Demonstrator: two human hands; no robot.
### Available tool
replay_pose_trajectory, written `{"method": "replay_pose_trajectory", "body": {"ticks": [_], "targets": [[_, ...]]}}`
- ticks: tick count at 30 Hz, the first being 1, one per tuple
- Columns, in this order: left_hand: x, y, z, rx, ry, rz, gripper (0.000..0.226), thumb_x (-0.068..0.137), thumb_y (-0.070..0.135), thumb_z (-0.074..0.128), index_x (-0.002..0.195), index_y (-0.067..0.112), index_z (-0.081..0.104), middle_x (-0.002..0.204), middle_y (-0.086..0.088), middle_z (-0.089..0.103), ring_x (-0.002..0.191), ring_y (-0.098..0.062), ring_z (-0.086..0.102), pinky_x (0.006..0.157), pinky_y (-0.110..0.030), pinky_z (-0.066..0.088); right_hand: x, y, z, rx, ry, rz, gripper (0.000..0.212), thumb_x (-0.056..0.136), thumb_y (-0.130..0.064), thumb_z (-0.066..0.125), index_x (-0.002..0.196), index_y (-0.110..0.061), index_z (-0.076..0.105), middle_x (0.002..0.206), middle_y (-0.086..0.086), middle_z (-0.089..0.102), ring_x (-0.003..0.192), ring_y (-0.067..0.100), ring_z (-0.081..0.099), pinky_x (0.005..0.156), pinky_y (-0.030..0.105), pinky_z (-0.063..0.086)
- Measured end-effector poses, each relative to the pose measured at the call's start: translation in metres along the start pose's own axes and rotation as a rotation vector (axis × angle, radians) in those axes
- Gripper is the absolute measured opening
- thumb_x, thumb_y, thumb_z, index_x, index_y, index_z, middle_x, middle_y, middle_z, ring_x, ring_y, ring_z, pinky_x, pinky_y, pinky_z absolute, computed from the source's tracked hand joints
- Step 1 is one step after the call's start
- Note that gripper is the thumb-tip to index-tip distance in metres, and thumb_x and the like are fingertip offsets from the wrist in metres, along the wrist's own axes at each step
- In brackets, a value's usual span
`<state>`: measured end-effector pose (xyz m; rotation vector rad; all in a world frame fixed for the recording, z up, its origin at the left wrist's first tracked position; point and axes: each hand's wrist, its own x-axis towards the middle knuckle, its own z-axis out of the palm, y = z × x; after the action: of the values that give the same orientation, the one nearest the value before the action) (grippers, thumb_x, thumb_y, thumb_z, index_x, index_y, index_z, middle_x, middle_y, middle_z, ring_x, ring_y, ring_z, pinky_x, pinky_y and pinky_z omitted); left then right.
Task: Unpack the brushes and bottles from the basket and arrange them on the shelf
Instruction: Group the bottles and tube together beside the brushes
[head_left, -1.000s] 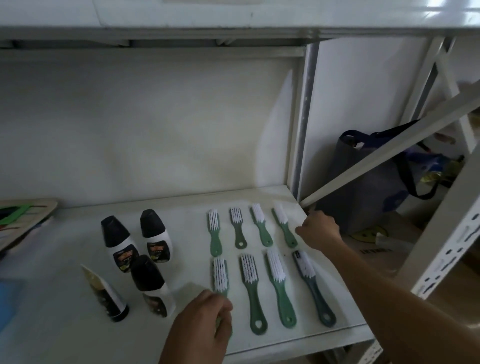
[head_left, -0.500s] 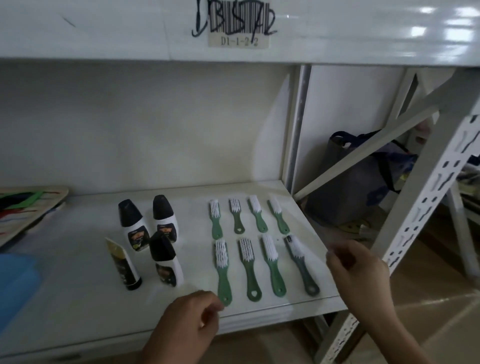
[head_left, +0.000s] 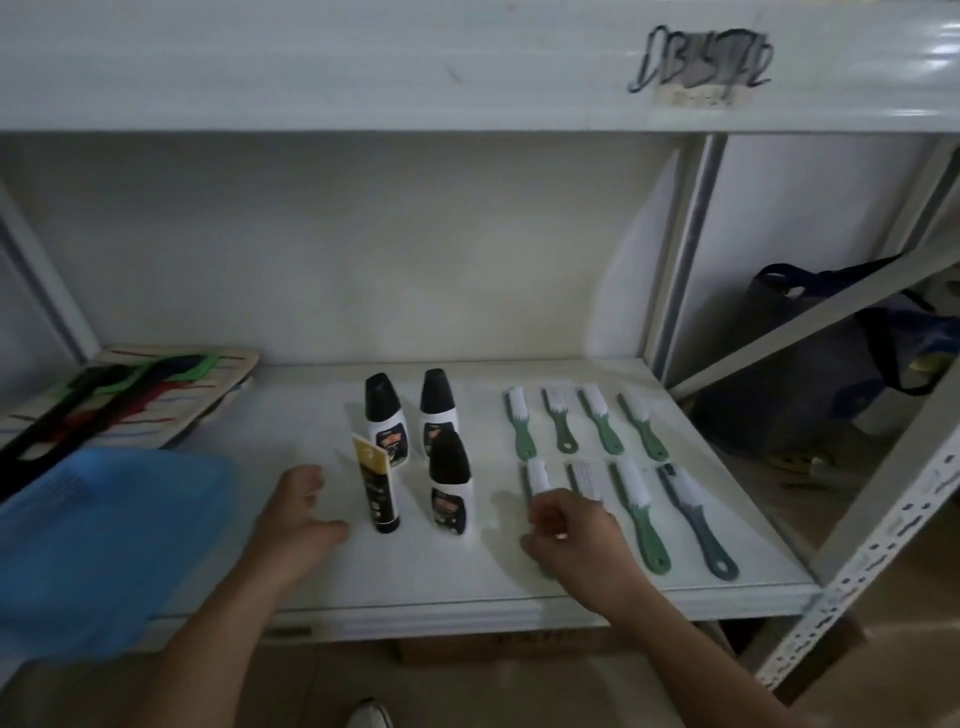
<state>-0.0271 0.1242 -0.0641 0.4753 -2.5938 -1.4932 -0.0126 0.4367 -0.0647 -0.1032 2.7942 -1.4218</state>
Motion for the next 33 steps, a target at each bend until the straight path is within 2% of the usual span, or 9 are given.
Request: {"method": "replay_pose_trajectory", "body": {"ticks": [2, 4, 6, 8, 11, 14, 18, 25, 33], "targets": [[0.015, 0.002, 0.004, -0.056, -0.168, 0.015, 0.082, 0.067, -0.009, 0.077, 0.136, 0.021, 0.043, 0.133, 0.000, 0.051, 0.125, -0.020, 0.048, 0.100, -0.040, 0.044, 0.022, -0.011, 0.026, 0.004, -0.077, 0.016, 0.051, 0.074, -0.025, 0.082, 0.120, -0.023, 0.059, 0.107, -0.007, 0.066, 0.097, 0.011, 0.064, 0.086, 0.025, 0.052], [0.027, -0.003, 0.008, -0.079, -0.302, 0.027, 0.082, 0.064, -0.009, 0.079, 0.131, 0.027, 0.047, 0.133, 0.004, 0.055, 0.126, -0.017, 0.049, 0.102, -0.044, 0.046, 0.041, -0.023, 0.046, -0.016, -0.123, -0.012, 0.067, 0.071, -0.028, 0.085, 0.130, -0.020, 0.054, 0.116, -0.003, 0.065, 0.105, 0.014, 0.062, 0.094, 0.032, 0.052], [0.035, -0.011, 0.011, -0.072, -0.391, 0.043, 0.078, 0.062, -0.004, 0.081, 0.126, 0.031, 0.053, 0.129, 0.007, 0.061, 0.126, -0.012, 0.052, 0.104, -0.048, 0.046, 0.054, -0.031, 0.060, -0.031, -0.154, -0.055, 0.068, 0.068, -0.029, 0.086, 0.129, -0.019, 0.055, 0.117, -0.002, 0.067, 0.105, 0.016, 0.063, 0.093, 0.037, 0.054], [0.037, -0.014, 0.012, -0.042, -0.444, 0.084, 0.069, 0.065, 0.001, 0.081, 0.122, 0.031, 0.058, 0.122, 0.009, 0.067, 0.123, -0.008, 0.054, 0.106, -0.045, 0.044, 0.062, -0.037, 0.067, -0.027, -0.173, -0.062, 0.061, 0.067, -0.026, 0.087, 0.121, -0.019, 0.060, 0.111, -0.002, 0.071, 0.100, 0.017, 0.066, 0.089, 0.037, 0.055], [0.038, -0.014, 0.015, -0.049, -0.452, 0.156, 0.044, 0.074, 0.004, 0.078, 0.111, 0.024, 0.066, 0.110, 0.006, 0.074, 0.113, -0.010, 0.061, 0.100, -0.038, 0.045, 0.066, -0.038, 0.069, -0.014, -0.165, -0.048, 0.040, 0.068, -0.015, 0.084, 0.106, -0.016, 0.069, 0.100, 0.001, 0.075, 0.092, 0.018, 0.069, 0.087, 0.041, 0.058], [0.034, -0.013, 0.022, -0.058, -0.401, 0.179, 0.030, 0.073, 0.009, 0.080, 0.098, 0.022, 0.070, 0.098, 0.004, 0.076, 0.100, -0.015, 0.066, 0.094, -0.038, 0.050, 0.066, -0.035, 0.058, 0.007, -0.189, -0.039, 0.034, 0.067, -0.006, 0.082, 0.098, -0.016, 0.071, 0.096, 0.002, 0.076, 0.091, 0.017, 0.071, 0.088, 0.041, 0.058], [0.022, -0.004, 0.041, -0.017, -0.363, 0.223, 0.033, 0.069, 0.015, 0.084, 0.094, 0.028, 0.069, 0.091, 0.006, 0.075, 0.091, -0.012, 0.066, 0.085, -0.031, 0.051, 0.067, -0.030, 0.035, 0.022, -0.237, -0.035, 0.035, 0.067, -0.001, 0.081, 0.098, -0.015, 0.071, 0.092, -0.001, 0.077, 0.087, 0.013, 0.073, 0.083, 0.036, 0.060], [0.014, 0.004, 0.049, 0.055, -0.319, 0.271, 0.036, 0.068, 0.015, 0.085, 0.088, 0.035, 0.062, 0.084, 0.011, 0.071, 0.081, -0.004, 0.065, 0.070, -0.020, 0.046, 0.061, -0.020, 0.035, 0.039, -0.241, -0.012, 0.041, 0.068, -0.006, 0.083, 0.105, -0.016, 0.071, 0.099, -0.002, 0.077, 0.094, 0.013, 0.072, 0.091, 0.041, 0.058], [0.017, 0.002, 0.043, 0.075, -0.363, 0.240, 0.034, 0.070, 0.016, 0.083, 0.097, 0.025, 0.064, 0.093, 0.007, 0.073, 0.085, -0.001, 0.066, 0.070, -0.016, 0.046, 0.059, -0.017, 0.036, 0.046, -0.247, -0.032, 0.040, 0.070, -0.009, 0.084, 0.108, -0.016, 0.070, 0.100, 0.000, 0.077, 0.094, 0.014, 0.072, 0.092, 0.040, 0.057]]}}
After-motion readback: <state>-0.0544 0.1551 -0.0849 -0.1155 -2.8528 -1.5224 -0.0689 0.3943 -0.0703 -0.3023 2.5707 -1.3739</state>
